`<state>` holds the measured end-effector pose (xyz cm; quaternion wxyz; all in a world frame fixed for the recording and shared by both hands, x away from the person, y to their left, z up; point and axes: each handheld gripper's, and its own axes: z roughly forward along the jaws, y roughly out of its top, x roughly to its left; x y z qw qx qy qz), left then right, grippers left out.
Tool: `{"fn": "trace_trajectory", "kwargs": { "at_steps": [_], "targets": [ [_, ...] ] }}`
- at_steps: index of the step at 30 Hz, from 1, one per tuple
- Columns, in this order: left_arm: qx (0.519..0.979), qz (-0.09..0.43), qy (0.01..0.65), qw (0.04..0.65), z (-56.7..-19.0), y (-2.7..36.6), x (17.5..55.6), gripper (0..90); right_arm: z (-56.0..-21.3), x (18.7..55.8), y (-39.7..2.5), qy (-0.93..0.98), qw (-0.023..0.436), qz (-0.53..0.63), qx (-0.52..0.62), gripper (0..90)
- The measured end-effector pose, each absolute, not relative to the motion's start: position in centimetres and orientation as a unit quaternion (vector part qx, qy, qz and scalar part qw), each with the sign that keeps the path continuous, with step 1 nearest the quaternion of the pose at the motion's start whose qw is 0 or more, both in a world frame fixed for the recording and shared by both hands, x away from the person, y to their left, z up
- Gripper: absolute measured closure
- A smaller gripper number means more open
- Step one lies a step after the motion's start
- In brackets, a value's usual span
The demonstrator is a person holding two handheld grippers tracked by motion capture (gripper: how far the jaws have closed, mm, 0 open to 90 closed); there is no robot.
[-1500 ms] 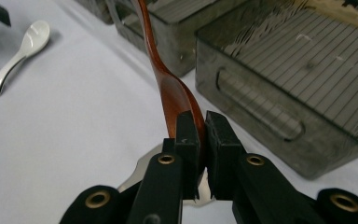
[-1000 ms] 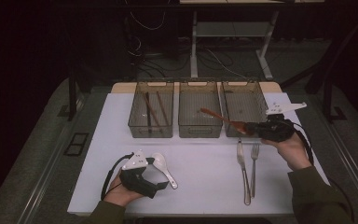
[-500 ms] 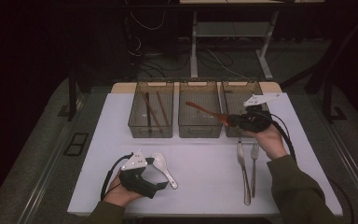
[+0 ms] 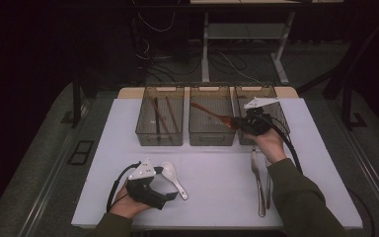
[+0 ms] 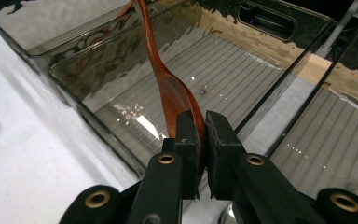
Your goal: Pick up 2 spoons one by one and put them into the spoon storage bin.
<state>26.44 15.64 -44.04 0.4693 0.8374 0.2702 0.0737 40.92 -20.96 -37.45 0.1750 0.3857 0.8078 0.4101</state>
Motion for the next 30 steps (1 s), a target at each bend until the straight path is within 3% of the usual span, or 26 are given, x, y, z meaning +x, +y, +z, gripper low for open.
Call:
{"fn": "trace_trajectory", "kwargs": {
  "at_steps": [4, 6, 17, 30],
  "targets": [
    [0.836, 0.073, 0.272, 0.47, -44.1, 15.7, 26.4, 0.0, -38.3, 41.5, -20.5, 0.808, 0.176, 0.403, 0.392, 83.1],
    [0.836, 0.073, 0.272, 0.471, -44.1, 15.8, 26.4, 0.0, -38.6, 41.6, -20.4, 0.804, 0.172, 0.408, 0.396, 73.9],
    [0.836, 0.073, 0.272, 0.471, -44.0, 15.7, 26.4, 0.0, -38.0, 41.3, -20.9, 0.799, 0.15, 0.429, 0.393, 51.6],
    [0.836, 0.073, 0.275, 0.469, -43.9, 15.7, 26.3, 0.0, -37.1, 39.6, -23.2, 0.797, 0.126, 0.448, 0.385, 36.2]
  ]
}}
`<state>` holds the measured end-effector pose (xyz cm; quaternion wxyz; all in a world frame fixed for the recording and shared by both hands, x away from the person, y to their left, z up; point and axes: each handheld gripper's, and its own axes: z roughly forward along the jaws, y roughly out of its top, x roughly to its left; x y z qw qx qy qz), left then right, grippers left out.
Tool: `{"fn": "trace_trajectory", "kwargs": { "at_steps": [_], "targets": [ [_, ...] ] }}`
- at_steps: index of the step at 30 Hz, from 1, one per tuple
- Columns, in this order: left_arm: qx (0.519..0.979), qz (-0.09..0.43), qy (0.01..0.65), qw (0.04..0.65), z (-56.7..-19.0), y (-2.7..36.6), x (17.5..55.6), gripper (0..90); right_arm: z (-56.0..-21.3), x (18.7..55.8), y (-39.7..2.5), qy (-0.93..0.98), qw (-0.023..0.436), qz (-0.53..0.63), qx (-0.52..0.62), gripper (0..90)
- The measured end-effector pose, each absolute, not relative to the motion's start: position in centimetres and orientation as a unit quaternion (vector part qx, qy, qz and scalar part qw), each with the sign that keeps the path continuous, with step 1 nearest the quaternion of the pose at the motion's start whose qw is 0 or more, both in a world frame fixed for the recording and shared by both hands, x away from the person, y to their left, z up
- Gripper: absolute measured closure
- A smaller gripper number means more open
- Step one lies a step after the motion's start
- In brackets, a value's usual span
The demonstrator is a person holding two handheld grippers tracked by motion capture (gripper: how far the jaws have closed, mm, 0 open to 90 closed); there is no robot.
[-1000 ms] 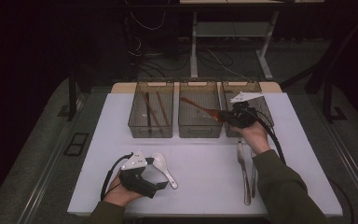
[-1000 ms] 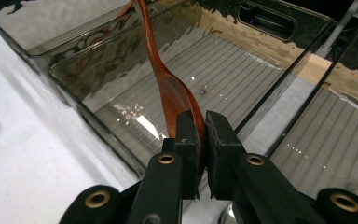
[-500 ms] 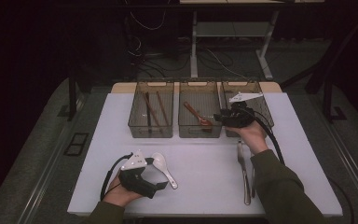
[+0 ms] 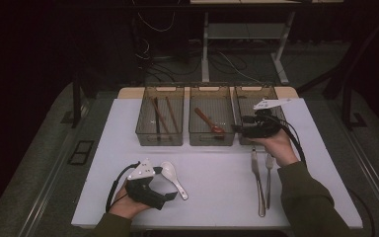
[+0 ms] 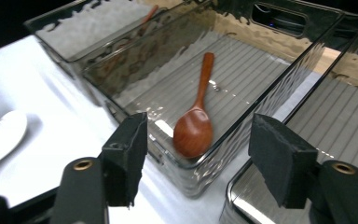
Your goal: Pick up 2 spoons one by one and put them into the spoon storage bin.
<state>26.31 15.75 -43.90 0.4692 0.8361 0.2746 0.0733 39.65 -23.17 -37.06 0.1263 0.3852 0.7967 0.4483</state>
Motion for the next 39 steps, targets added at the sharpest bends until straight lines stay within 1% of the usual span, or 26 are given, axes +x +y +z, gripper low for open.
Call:
{"fn": "trace_trajectory", "kwargs": {
  "at_steps": [2, 9, 15, 26, 29, 31, 33, 39],
  "targets": [
    [0.837, 0.074, 0.275, 0.468, -43.9, 15.7, 26.3, 0.0, -37.1, 39.4, -23.5, 0.798, 0.122, 0.45, 0.382, 33.1],
    [0.837, 0.076, 0.275, 0.467, -43.8, 15.8, 26.2, 0.0, -37.3, 37.7, -24.0, 0.813, 0.135, 0.436, 0.362, 26.7],
    [0.839, 0.079, 0.275, 0.463, -43.7, 15.7, 26.1, 0.0, -37.9, 36.1, -24.8, 0.81, 0.133, 0.442, 0.362, 19.7],
    [0.842, 0.082, 0.278, 0.456, -43.6, 15.9, 26.1, 6.5, -39.2, 33.8, -26.8, 0.797, 0.13, 0.45, 0.381, 15.8],
    [0.84, 0.092, 0.287, 0.451, -43.5, 16.1, 26.1, 13.5, -39.8, 33.1, -27.4, 0.794, 0.129, 0.453, 0.385, 15.8],
    [0.838, 0.089, 0.292, 0.452, -43.5, 16.2, 26.1, 15.5, -40.1, 32.6, -27.8, 0.792, 0.134, 0.454, 0.385, 15.8],
    [0.839, 0.09, 0.294, 0.449, -43.4, 16.3, 26.0, 19.7, -40.4, 32.1, -28.2, 0.789, 0.132, 0.459, 0.387, 15.8],
    [0.842, 0.083, 0.291, 0.447, -43.1, 16.4, 25.8, 37.4, -41.1, 30.7, -29.2, 0.789, 0.13, 0.462, 0.383, 15.8]
  ]
}}
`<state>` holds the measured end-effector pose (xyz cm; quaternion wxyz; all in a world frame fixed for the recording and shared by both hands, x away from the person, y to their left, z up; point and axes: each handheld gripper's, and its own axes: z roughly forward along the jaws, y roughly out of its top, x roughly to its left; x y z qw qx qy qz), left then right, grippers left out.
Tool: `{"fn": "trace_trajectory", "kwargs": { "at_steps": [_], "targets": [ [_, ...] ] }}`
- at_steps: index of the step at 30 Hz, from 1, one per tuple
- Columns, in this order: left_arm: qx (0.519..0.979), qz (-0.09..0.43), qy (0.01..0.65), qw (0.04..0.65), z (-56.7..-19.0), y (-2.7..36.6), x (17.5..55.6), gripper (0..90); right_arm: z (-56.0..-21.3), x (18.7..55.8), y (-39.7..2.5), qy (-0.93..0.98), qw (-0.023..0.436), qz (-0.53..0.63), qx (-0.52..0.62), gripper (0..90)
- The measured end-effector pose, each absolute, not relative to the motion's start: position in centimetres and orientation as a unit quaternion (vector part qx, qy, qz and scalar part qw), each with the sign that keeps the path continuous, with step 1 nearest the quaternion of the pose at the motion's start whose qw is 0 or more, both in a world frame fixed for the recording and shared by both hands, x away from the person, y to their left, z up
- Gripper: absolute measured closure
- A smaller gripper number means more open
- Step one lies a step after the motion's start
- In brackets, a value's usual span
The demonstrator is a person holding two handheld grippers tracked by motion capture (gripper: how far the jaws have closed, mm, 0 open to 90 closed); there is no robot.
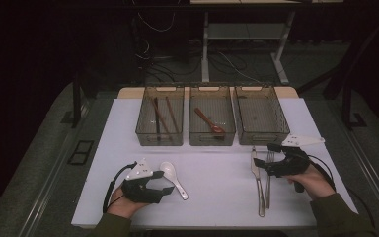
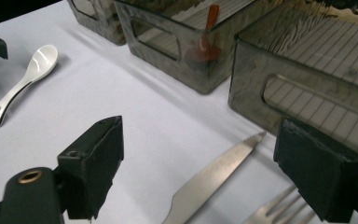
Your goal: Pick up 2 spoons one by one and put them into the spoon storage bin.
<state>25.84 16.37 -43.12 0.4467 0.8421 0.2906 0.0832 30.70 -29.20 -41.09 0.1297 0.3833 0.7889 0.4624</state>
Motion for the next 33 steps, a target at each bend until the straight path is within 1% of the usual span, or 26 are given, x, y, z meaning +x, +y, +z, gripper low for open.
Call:
{"fn": "trace_trajectory", "kwargs": {
  "at_steps": [4, 13, 18, 25, 33],
  "targets": [
    [0.844, 0.078, 0.294, 0.442, -43.1, 16.4, 25.8, 51.2, -41.6, 29.8, -29.6, 0.789, 0.132, 0.468, 0.376, 15.8],
    [0.856, 0.066, 0.285, 0.427, -43.2, 16.2, 25.7, 76.6, -43.3, 28.0, -30.0, 0.785, 0.133, 0.473, 0.378, 15.8],
    [0.861, 0.048, 0.283, 0.42, -43.5, 16.2, 25.8, 88.2, -43.8, 27.5, -30.2, 0.788, 0.132, 0.469, 0.377, 15.8],
    [0.88, 0.033, 0.269, 0.389, -44.3, 15.6, 26.1, 89.0, -44.1, 27.4, -30.2, 0.795, 0.134, 0.459, 0.374, 15.8],
    [0.891, 0.019, 0.239, 0.386, -44.4, 13.4, 26.8, 89.1, -44.2, 27.5, -30.0, 0.8, 0.131, 0.456, 0.367, 15.8]
  ]
}}
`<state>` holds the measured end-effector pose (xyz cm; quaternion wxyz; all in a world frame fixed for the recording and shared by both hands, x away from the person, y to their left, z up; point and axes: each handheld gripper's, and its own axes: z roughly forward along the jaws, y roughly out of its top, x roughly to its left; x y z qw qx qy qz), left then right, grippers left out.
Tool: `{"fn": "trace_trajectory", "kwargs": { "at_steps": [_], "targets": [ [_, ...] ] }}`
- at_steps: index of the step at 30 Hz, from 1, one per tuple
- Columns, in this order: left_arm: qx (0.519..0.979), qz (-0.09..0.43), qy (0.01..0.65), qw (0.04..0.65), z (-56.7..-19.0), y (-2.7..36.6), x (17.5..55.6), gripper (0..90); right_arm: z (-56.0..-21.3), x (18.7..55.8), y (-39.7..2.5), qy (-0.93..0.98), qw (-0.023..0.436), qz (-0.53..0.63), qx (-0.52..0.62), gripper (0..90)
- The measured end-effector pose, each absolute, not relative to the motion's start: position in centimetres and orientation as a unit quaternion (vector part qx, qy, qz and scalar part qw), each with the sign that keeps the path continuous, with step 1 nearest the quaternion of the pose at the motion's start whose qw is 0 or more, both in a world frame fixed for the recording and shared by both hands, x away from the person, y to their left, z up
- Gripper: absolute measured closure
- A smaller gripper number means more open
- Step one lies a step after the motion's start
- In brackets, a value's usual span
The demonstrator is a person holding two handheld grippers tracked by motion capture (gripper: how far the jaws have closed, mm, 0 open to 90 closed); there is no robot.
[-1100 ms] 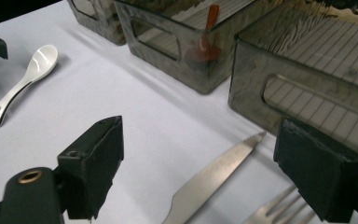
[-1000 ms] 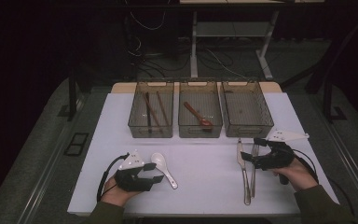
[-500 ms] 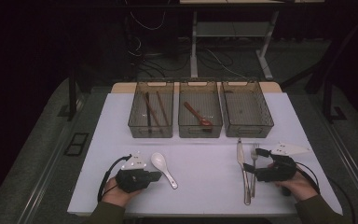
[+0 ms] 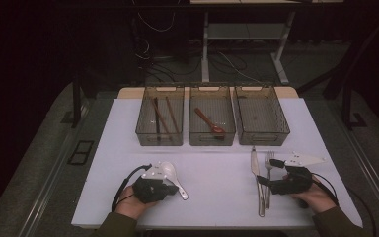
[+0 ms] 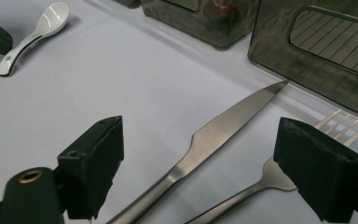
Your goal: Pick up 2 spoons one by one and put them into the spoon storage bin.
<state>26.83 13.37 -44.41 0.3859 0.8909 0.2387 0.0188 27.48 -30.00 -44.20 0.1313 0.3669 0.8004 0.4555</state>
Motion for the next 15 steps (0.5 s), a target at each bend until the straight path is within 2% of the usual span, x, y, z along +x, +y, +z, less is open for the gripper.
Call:
{"fn": "trace_trajectory", "kwargs": {
  "at_steps": [15],
  "targets": [
    [0.894, 0.021, 0.228, 0.385, -44.5, 11.0, 28.3, 89.1, -44.5, 27.8, -29.8, 0.806, 0.129, 0.448, 0.365, 15.8]
  ]
}}
